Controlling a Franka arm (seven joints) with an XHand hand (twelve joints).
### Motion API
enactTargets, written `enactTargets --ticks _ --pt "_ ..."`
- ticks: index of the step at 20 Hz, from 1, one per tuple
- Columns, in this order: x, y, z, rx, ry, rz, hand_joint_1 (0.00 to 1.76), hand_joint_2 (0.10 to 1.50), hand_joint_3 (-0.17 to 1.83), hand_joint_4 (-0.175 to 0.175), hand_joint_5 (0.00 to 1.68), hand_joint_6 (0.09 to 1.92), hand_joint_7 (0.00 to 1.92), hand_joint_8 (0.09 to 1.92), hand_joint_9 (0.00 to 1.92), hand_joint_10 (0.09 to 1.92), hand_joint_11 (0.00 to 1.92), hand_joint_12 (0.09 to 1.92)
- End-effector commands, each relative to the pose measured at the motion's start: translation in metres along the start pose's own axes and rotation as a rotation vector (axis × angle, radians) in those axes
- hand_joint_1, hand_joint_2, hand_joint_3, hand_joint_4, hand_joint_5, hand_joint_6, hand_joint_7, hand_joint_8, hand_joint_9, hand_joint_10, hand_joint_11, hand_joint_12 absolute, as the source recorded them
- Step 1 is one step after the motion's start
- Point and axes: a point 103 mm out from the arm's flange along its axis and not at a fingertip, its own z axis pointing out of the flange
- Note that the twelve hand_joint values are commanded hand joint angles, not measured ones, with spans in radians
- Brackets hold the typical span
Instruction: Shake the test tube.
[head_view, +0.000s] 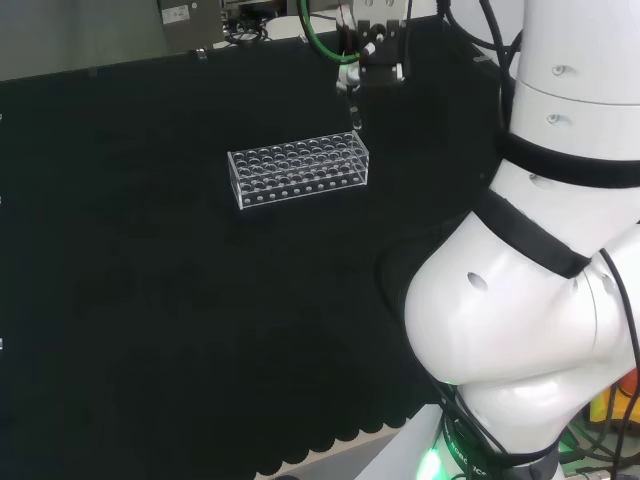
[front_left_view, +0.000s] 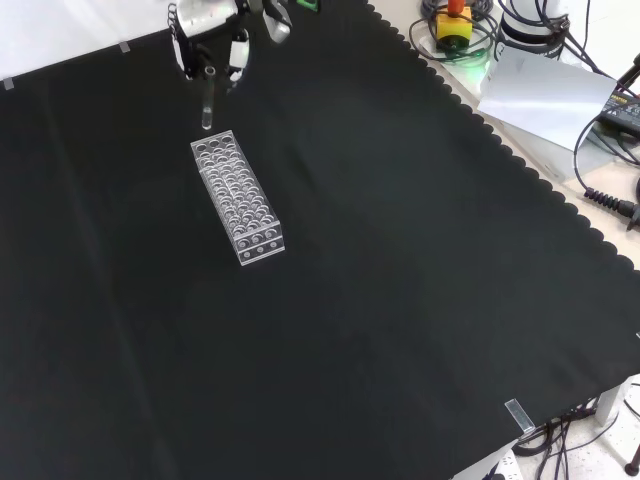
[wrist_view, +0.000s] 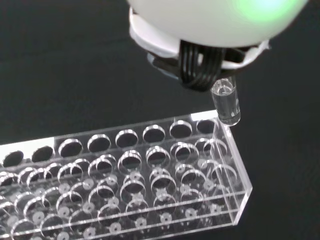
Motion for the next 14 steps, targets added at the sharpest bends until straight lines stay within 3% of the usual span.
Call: enactTargets --ticks 1,8,14 --pt "-0.002 -0.013 -0.036 -0.039 -0.003 -0.003 1.44 0.66 0.57 -0.175 1.36 0.17 1.42 0.63 1.32 0.6 1.29 0.84" --pt "0.009 -0.024 -0.046 -0.05 0.016 -0.019 1.44 0.66 0.58 -0.175 1.37 0.16 1.42 0.63 1.32 0.6 1.29 0.84" --pt "0.057 -0.034 -0.052 -0.051 0.063 -0.088 1.44 0.65 0.58 -0.175 1.37 0.16 1.42 0.63 1.32 0.61 1.29 0.84"
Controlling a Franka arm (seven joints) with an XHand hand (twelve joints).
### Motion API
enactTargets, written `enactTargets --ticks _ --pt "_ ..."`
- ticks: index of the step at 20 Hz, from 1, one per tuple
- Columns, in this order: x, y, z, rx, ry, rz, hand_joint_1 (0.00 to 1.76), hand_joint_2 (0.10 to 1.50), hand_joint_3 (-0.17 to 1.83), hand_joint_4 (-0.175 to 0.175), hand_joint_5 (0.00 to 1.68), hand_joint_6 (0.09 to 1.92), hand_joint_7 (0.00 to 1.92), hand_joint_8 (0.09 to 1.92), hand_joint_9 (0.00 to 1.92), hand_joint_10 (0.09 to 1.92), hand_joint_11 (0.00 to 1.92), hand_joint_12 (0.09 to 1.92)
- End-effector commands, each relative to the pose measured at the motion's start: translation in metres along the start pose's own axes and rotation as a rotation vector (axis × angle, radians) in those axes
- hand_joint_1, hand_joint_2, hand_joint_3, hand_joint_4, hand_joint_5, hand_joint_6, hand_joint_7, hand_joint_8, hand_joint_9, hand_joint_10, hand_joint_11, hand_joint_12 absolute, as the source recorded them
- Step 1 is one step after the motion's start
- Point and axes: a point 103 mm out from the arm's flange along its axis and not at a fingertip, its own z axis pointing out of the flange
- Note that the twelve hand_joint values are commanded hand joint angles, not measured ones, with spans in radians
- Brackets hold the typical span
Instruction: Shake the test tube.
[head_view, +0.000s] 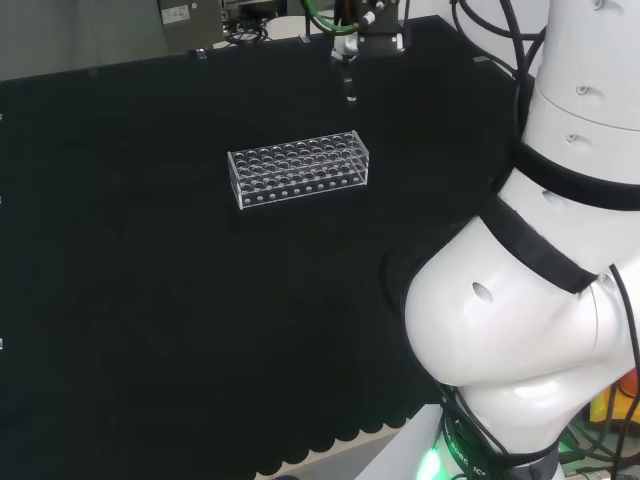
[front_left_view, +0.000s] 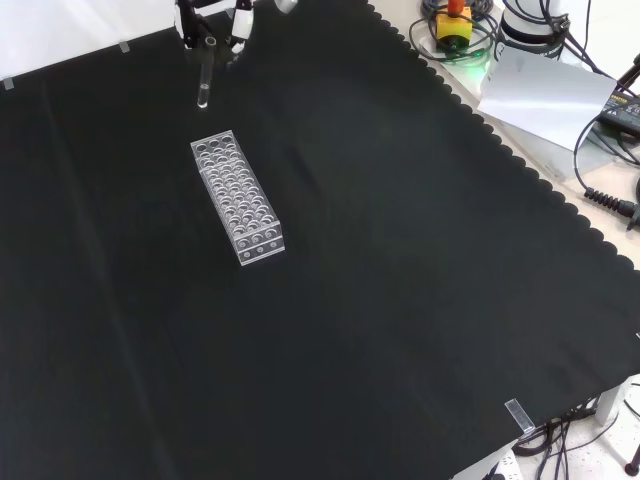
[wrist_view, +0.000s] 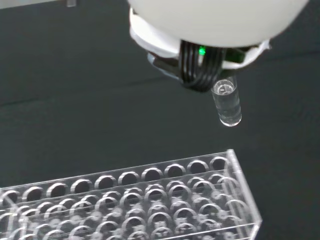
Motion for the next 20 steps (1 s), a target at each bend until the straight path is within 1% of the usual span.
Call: enactTargets --ticks 1,5,7,9,11,13,15,17,20 --pt "0.052 -0.01 -0.005 0.002 0.049 -0.076 1.44 0.65 0.58 -0.175 1.37 0.16 1.42 0.63 1.32 0.61 1.29 0.84" --pt "0.09 -0.017 -0.008 0.013 0.099 -0.136 1.44 0.65 0.58 -0.175 1.37 0.15 1.42 0.63 1.32 0.61 1.29 0.84" --pt "0.107 -0.023 -0.009 0.014 0.113 -0.165 1.44 0.65 0.58 -0.175 1.37 0.15 1.42 0.63 1.32 0.61 1.29 0.84" --pt "0.118 -0.027 -0.009 0.017 0.122 -0.184 1.44 0.65 0.58 -0.175 1.37 0.15 1.42 0.63 1.32 0.61 1.29 0.84" --pt "0.124 -0.03 -0.01 0.019 0.13 -0.196 1.44 0.65 0.59 -0.175 1.37 0.15 1.42 0.63 1.32 0.61 1.29 0.84" --pt "0.123 -0.031 -0.011 0.016 0.131 -0.198 1.44 0.65 0.59 -0.175 1.37 0.15 1.42 0.63 1.32 0.61 1.29 0.84" --pt "0.116 -0.029 -0.012 0.011 0.124 -0.185 1.44 0.55 0.73 -0.175 1.39 0.34 1.47 0.53 1.37 0.53 1.31 0.84" --pt "0.102 -0.027 -0.014 0.004 0.106 -0.155 1.45 0.5 0.8 -0.175 1.4 0.43 1.49 0.48 1.39 0.49 1.31 0.83" --pt "0.071 -0.021 -0.015 -0.006 0.072 -0.093 1.45 0.49 0.83 -0.175 1.4 0.46 1.5 0.46 1.4 0.48 1.31 0.83"
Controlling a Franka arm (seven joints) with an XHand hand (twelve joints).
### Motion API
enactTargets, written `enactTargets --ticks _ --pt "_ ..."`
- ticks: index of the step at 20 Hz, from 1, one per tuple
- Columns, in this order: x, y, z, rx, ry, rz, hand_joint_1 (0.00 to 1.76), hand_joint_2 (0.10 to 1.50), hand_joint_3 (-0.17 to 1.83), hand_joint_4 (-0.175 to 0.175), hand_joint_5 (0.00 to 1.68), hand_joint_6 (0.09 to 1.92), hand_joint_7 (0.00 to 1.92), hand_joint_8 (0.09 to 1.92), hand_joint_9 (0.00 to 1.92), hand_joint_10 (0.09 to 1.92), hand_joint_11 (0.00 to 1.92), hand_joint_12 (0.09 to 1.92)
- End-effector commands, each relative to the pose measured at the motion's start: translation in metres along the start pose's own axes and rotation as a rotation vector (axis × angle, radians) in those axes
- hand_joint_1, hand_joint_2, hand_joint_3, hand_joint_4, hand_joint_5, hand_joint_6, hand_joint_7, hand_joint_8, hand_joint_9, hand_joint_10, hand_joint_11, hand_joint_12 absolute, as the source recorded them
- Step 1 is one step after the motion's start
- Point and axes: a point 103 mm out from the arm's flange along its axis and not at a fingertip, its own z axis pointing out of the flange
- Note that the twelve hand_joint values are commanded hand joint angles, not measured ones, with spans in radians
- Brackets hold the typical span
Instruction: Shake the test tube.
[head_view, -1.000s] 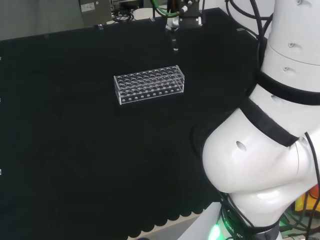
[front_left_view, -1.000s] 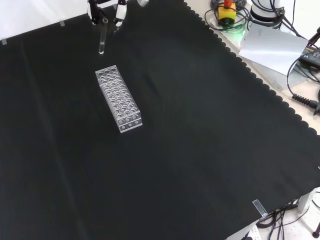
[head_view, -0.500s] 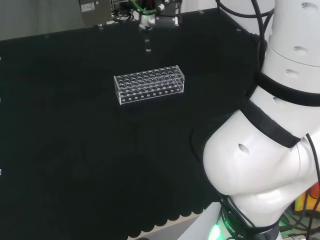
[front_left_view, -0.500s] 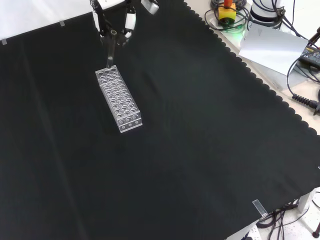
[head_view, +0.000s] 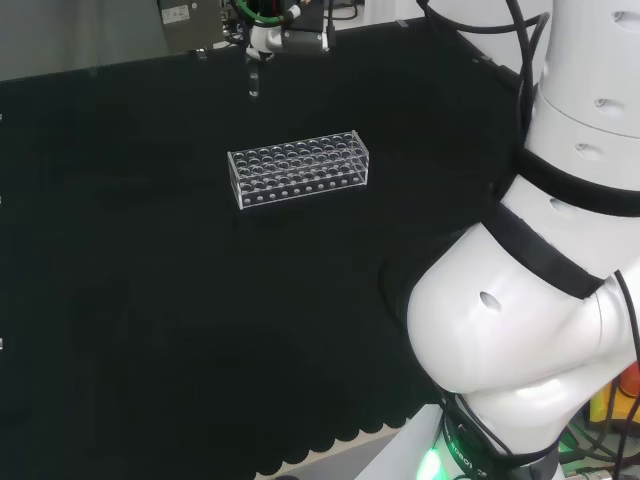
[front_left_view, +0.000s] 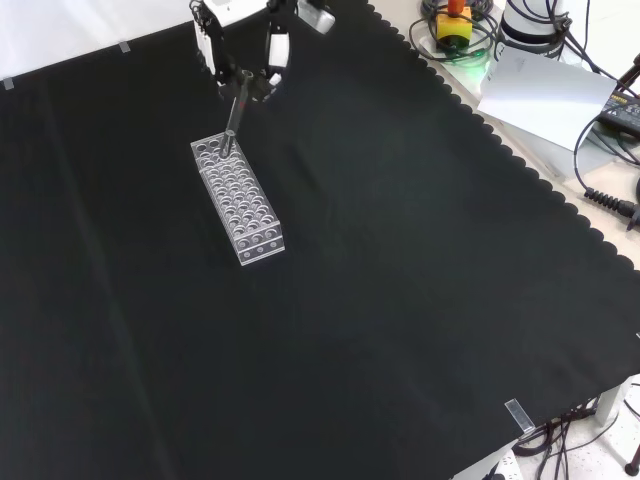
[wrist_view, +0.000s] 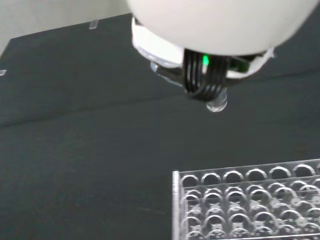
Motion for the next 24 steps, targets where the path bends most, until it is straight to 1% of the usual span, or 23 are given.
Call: enactTargets --ticks 1,5,7,8,10,13,15,17,19,22,24 --pt "-0.053 0.0 -0.008 -0.019 -0.057 0.107 1.45 0.49 0.83 -0.175 1.4 0.46 1.5 0.46 1.4 0.48 1.32 0.83" --pt "-0.102 -0.003 -0.016 -0.03 -0.099 0.203 1.45 0.49 0.83 -0.175 1.4 0.47 1.5 0.46 1.4 0.48 1.32 0.83" --pt "-0.125 -0.006 -0.02 -0.034 -0.125 0.247 1.44 0.58 0.7 -0.175 1.37 0.3 1.45 0.58 1.35 0.57 1.31 0.83" --pt "-0.135 -0.007 -0.023 -0.035 -0.137 0.268 1.44 0.61 0.65 -0.175 1.36 0.26 1.43 0.61 1.33 0.59 1.3 0.84" --pt "-0.157 -0.011 -0.027 -0.037 -0.158 0.314 1.44 0.64 0.62 -0.175 1.35 0.21 1.42 0.64 1.32 0.62 1.3 0.84" --pt "-0.184 -0.015 -0.032 -0.038 -0.189 0.378 1.44 0.64 0.61 -0.175 1.35 0.2 1.42 0.65 1.31 0.62 1.3 0.84" --pt "-0.195 -0.016 -0.035 -0.041 -0.193 0.407 1.44 0.64 0.6 -0.175 1.36 0.2 1.42 0.65 1.31 0.62 1.3 0.84" --pt "-0.201 -0.016 -0.038 -0.044 -0.187 0.415 1.44 0.64 0.6 -0.175 1.36 0.2 1.42 0.65 1.31 0.62 1.3 0.84" --pt "-0.197 -0.014 -0.038 -0.045 -0.178 0.402 1.44 0.64 0.6 -0.175 1.36 0.19 1.42 0.65 1.31 0.62 1.3 0.84" --pt "-0.18 -0.008 -0.033 -0.039 -0.162 0.361 1.44 0.64 0.6 -0.175 1.36 0.19 1.42 0.65 1.31 0.62 1.3 0.84" --pt "-0.161 -0.002 -0.028 -0.032 -0.148 0.323 1.44 0.64 0.6 -0.175 1.36 0.19 1.42 0.65 1.31 0.62 1.3 0.84"
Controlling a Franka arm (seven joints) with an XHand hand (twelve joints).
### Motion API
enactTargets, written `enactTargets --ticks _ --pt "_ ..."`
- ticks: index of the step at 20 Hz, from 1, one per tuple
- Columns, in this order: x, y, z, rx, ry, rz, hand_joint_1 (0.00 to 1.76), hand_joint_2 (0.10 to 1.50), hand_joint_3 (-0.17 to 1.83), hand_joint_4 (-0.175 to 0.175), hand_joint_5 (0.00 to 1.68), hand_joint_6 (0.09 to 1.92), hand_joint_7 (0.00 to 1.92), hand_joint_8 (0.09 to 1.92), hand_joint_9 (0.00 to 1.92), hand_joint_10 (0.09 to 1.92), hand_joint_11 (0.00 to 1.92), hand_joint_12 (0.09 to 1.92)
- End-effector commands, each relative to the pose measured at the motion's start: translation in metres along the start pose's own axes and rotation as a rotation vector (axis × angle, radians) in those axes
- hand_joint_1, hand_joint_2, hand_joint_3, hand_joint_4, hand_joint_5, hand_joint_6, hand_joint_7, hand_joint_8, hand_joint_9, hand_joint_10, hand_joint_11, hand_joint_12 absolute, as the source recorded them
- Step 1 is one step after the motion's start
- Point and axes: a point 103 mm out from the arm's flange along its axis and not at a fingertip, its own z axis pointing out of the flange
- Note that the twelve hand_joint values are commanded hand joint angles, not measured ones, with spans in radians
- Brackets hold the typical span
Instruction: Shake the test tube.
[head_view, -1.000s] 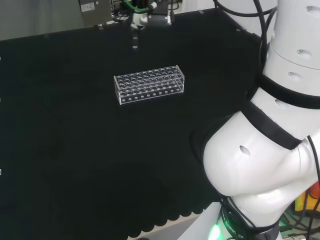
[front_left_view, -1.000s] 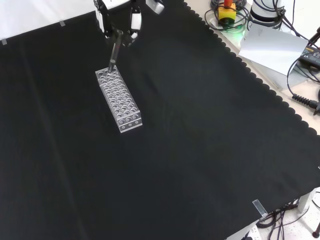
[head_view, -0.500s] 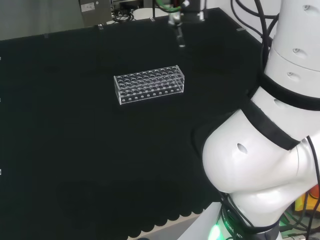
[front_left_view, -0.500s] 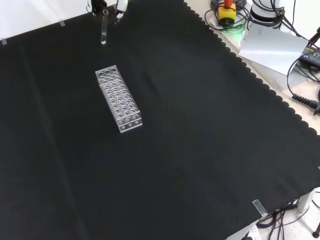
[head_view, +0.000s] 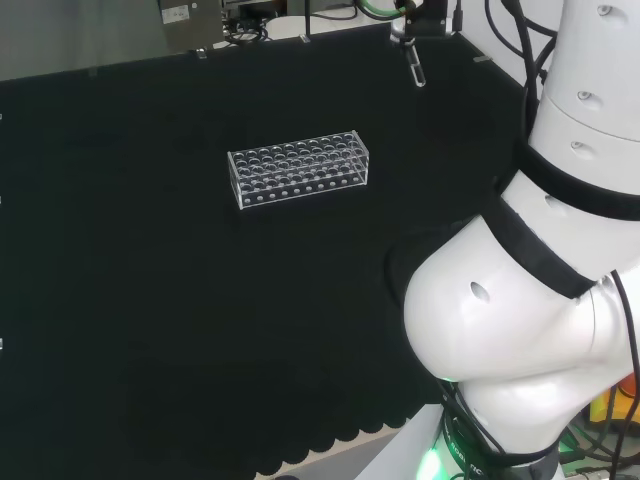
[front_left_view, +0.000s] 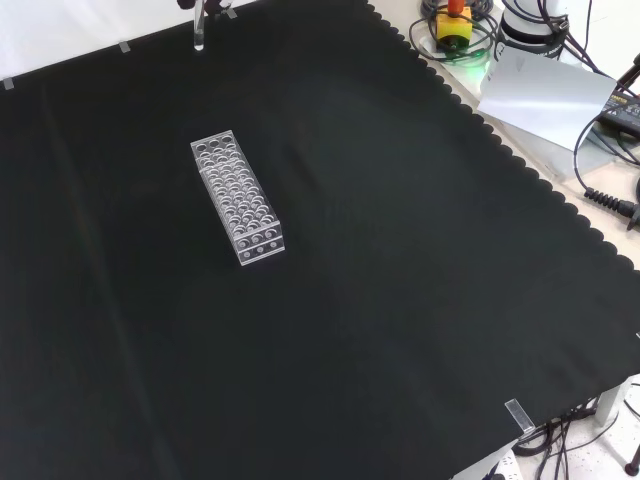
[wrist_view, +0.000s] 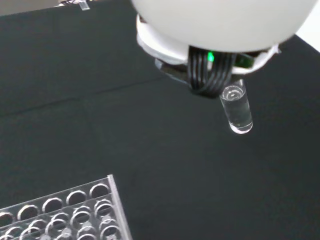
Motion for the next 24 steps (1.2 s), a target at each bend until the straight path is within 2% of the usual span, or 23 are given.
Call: enactTargets --ticks 1,7,9,14,19,21,24 --pt "0.046 -0.005 0.004 0.014 0.038 -0.09 1.44 0.64 0.6 -0.175 1.36 0.19 1.42 0.65 1.31 0.62 1.3 0.84" --pt "0.121 -0.024 0.006 0.038 0.12 -0.216 1.44 0.64 0.6 -0.175 1.36 0.18 1.42 0.64 1.31 0.62 1.3 0.84" --pt "0.142 -0.032 0.005 0.046 0.157 -0.253 1.44 0.64 0.6 -0.175 1.36 0.18 1.42 0.64 1.31 0.62 1.3 0.84" --pt "0.185 -0.05 -0.001 0.052 0.195 -0.336 1.44 0.64 0.6 -0.175 1.36 0.18 1.42 0.64 1.31 0.62 1.3 0.85" --pt "0.206 -0.061 -0.007 0.049 0.209 -0.382 1.44 0.64 0.6 -0.175 1.37 0.18 1.42 0.64 1.31 0.62 1.3 0.85" --pt "0.204 -0.059 -0.007 0.047 0.203 -0.378 1.44 0.64 0.6 -0.175 1.37 0.17 1.42 0.64 1.31 0.62 1.3 0.85" --pt "0.188 -0.052 -0.006 0.042 0.181 -0.344 1.44 0.64 0.6 -0.175 1.37 0.17 1.42 0.64 1.31 0.62 1.3 0.85"
